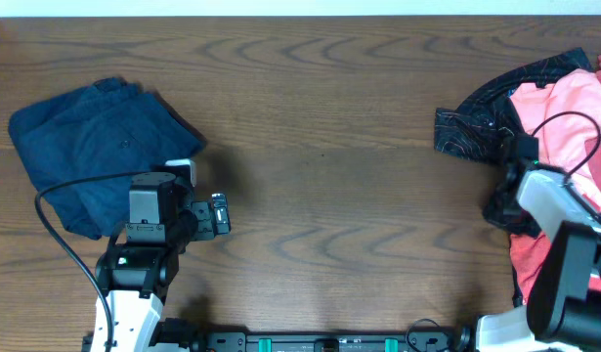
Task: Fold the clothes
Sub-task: 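Reach the right gripper into the clothes pile and grasp the coral shirt, then drag the coral shirt leftward with the right gripper toward the table center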
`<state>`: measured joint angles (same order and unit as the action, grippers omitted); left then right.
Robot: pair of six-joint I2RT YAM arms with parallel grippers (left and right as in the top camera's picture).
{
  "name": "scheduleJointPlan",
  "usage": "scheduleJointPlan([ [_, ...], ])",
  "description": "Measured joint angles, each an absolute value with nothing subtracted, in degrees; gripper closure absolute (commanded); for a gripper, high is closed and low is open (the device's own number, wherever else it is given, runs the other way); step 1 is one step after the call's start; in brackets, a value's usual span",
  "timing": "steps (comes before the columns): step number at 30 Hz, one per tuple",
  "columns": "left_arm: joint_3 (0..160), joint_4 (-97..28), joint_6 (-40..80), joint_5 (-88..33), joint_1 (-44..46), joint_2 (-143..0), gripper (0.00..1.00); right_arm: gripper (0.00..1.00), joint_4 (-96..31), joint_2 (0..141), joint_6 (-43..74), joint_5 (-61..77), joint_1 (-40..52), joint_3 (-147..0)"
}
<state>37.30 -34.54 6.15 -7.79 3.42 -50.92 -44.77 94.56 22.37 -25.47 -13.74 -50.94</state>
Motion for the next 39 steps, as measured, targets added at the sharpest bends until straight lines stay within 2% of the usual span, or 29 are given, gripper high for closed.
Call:
scheduleJointPlan([
  [4,37.3,-34.6,6.2,-7.8,3.4,-50.9,0.02,0.99,-52.2,88.6,22.3,-22.8,-16.3,-60.6],
  [9,37.3,-34.6,6.2,-7.8,3.4,-50.9,0.02,0.99,-53.1,79.6,18.0,-15.2,-17.8,-71.9],
  [15,37.3,-34.4,6.2,-7.8,3.4,-50.9,0.02,0.99,-53.3,74.0,7.9,7.4,-15.8,-81.4],
  [21,37.3,-34.3,6.2,-7.8,3.4,-50.9,0.02,0.99,-52.6,69.8,4.3,24.4,-4.2,-85.5],
  [26,37.3,-34.3,6.2,-7.8,3.4,-50.9,0.02,0.99,-51.9,70.4,3.5,29.8,10.2,-85.5],
  [32,37.3,-34.2,6.2,-7.8,3.4,-50.9,0.02,0.99,-40.1,77.3,3.2,29.8,26.6,-85.1],
  [39,37.3,-34.1,6.2,-7.8,3.4,-50.9,0.02,0.99,-26.7,90.2,4.7,22.6,37.7,-85.0],
])
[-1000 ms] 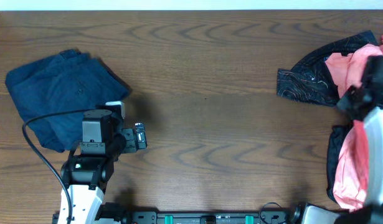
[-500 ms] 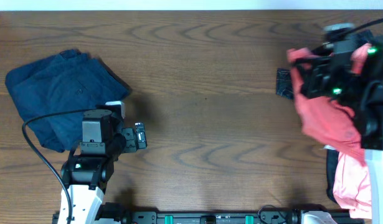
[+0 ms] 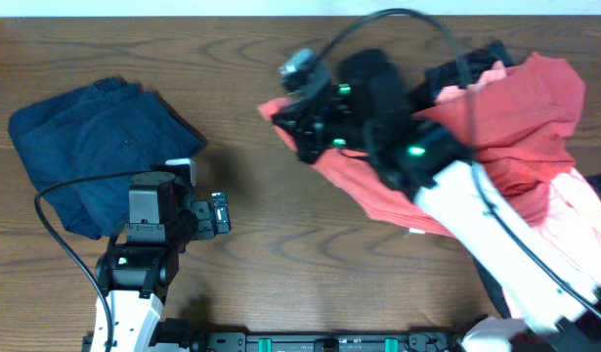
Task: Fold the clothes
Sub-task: 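Drag the coral shirt leftward with the right gripper toward the table center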
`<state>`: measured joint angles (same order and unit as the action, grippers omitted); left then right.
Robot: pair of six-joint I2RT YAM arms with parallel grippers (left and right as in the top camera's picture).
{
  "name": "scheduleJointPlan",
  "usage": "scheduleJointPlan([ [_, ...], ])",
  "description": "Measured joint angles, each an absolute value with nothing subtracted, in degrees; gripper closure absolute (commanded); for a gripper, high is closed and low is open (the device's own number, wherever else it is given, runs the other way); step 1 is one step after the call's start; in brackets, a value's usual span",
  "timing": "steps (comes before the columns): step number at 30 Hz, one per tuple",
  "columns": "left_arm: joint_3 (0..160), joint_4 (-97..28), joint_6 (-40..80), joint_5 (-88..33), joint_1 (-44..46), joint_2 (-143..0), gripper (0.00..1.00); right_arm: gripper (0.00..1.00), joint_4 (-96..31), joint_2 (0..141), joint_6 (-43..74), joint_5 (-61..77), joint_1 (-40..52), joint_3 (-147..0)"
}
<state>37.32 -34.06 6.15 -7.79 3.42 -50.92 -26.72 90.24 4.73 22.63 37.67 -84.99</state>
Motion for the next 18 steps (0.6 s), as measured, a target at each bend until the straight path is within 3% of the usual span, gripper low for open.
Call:
scheduleJointPlan([
  [4,37.3,-33.3,6.2,-7.8,3.4,-50.9,0.02,0.67,-25.5,96.2,5.5,20.1,39.6,-84.8],
  [6,37.3,-32.8,6.4,-7.8,3.4,-50.9,0.02,0.23,-26.5,97.6,5.9,18.5,39.4,-84.6],
  [7,37.3,-32.4,7.4,-8.0,3.4,-50.9,0.02,0.07,-27.4,97.7,5.7,17.0,39.1,-84.5],
  [8,37.3,-32.0,8.2,-8.3,3.4,-50.9,0.02,0.01,-27.9,97.7,5.8,16.3,38.9,-84.5],
  [13,37.3,-27.0,13.7,-12.7,3.6,-51.5,0.02,0.01,-34.5,94.1,7.2,8.9,33.3,-84.5],
  [18,37.3,-21.5,15.7,-17.1,6.6,-55.3,0.02,0.01,-44.7,87.0,9.7,3.3,22.1,-84.5],
])
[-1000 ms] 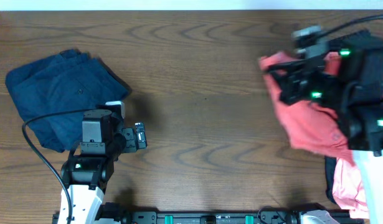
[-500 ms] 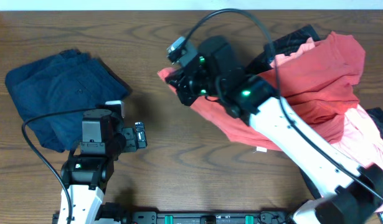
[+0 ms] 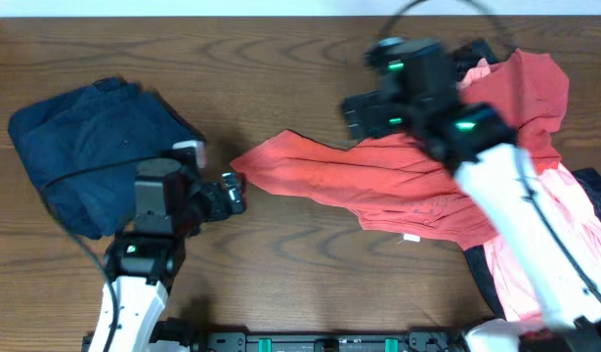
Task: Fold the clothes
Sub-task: 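Drag the coral shirt leftward with the right gripper toward the table center, then grasp the coral shirt's left end with the left gripper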
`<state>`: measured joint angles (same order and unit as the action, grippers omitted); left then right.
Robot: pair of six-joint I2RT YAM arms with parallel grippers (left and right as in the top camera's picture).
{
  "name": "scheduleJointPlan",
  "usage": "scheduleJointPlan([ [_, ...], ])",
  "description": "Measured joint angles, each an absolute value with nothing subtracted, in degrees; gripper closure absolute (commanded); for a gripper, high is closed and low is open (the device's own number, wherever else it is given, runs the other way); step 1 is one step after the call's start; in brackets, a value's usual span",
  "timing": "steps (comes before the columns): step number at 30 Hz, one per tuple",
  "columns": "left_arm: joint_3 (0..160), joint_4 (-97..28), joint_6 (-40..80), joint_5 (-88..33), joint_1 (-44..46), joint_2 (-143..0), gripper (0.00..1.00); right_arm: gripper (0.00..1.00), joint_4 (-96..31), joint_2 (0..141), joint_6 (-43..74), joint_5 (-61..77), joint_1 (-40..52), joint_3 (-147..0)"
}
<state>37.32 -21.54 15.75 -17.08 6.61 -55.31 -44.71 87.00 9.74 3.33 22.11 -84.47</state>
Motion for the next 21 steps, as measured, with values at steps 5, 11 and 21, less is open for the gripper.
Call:
scheduleJointPlan([
  [5,37.3,-16.4,18.6,-19.1,14.0,-62.5,0.02,0.01,-55.9,82.5,10.7,1.3,11.5,-84.6],
  [11,37.3,-7.2,24.3,-19.8,26.6,-73.7,0.02,0.01,-63.9,81.6,11.2,0.5,0.7,-84.6],
  [21,37.7,16.4,37.8,-20.4,41.9,-92.4,0.02,0.01,-69.2,81.4,11.4,0.3,-6.1,-84.5],
])
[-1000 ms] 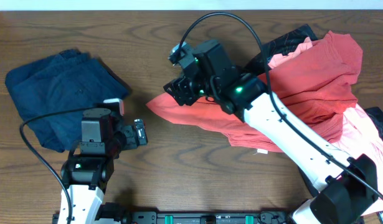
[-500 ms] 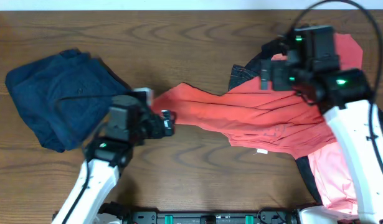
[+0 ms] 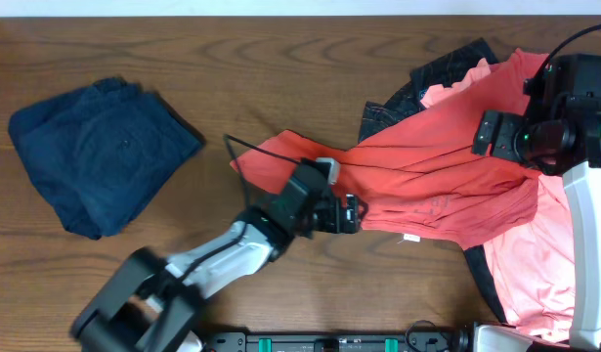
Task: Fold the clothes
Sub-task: 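Grasp the coral shirt's left end with the left gripper, then pull the shirt left with the left gripper while the right gripper releases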
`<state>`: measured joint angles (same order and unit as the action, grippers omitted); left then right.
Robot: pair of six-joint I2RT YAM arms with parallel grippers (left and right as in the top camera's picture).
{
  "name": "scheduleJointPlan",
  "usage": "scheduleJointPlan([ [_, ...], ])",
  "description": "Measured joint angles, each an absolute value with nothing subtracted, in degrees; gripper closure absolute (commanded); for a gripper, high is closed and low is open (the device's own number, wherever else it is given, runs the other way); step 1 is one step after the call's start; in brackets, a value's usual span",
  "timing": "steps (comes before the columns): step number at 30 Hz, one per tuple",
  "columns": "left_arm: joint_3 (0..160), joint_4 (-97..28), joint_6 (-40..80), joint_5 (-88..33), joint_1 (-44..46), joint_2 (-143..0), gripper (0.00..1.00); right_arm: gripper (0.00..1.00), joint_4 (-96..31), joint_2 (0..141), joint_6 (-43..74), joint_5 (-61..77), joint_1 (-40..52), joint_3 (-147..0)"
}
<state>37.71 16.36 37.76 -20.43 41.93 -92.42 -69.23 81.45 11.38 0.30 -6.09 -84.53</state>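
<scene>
A red garment (image 3: 417,181) lies spread out across the middle and right of the table, its left tip near the centre. My left gripper (image 3: 351,214) reaches over the garment's lower left part, fingers apart, nothing seen between them. My right gripper (image 3: 489,133) hovers over the garment's upper right part and looks open, with no cloth lifted in it. A folded navy garment (image 3: 95,156) rests at the far left.
A lighter pink garment (image 3: 535,274) lies at the right edge, partly under the red one. A dark patterned garment (image 3: 432,76) shows behind and beneath them. The left arm's cable (image 3: 256,156) loops over the red cloth's left tip.
My left arm has gone from beside the navy garment to the centre, over the red garment's lower left. My right gripper has drawn back from the upper middle to the right.
At first the right gripper was down in the clothes pile at the right edge and the left arm rested by the navy garment. Then the right gripper held the red garment over the middle. Then the garment lay spread on the table, and now both grippers are over it.
</scene>
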Motion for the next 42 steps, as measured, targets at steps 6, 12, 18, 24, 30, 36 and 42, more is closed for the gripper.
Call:
scheduleJointPlan([
  [6,38.2,31.4,49.8,-20.7,45.1,-102.1,0.0,0.01,-70.2,81.3,11.4,0.3,-6.3,-84.5],
  [12,38.5,39.4,57.5,-17.0,45.3,-107.3,0.69,0.01,-71.3,81.3,11.4,0.3,-6.3,-84.5],
  [18,38.5,41.4,59.5,-13.5,44.0,-109.3,0.94,0.01,-71.6,81.3,11.4,0.3,-6.3,-84.5],
  [24,38.3,42.7,56.2,-18.2,37.4,-106.1,0.94,0.01,-71.7,81.4,11.4,0.3,-6.4,-84.5],
  [30,38.2,38.9,51.1,-28.9,23.9,-89.3,0.94,0.39,-74.4,82.6,10.0,0.5,-7.1,-84.5],
  [36,38.3,23.9,44.3,-32.2,7.7,-74.8,0.94,0.87,-75.7,87.3,6.7,2.7,-7.2,-84.5],
  [42,38.2,16.2,39.5,-32.9,-4.5,-70.3,0.93,0.95,-75.0,92.0,1.2,9.5,-6.2,-82.7],
])
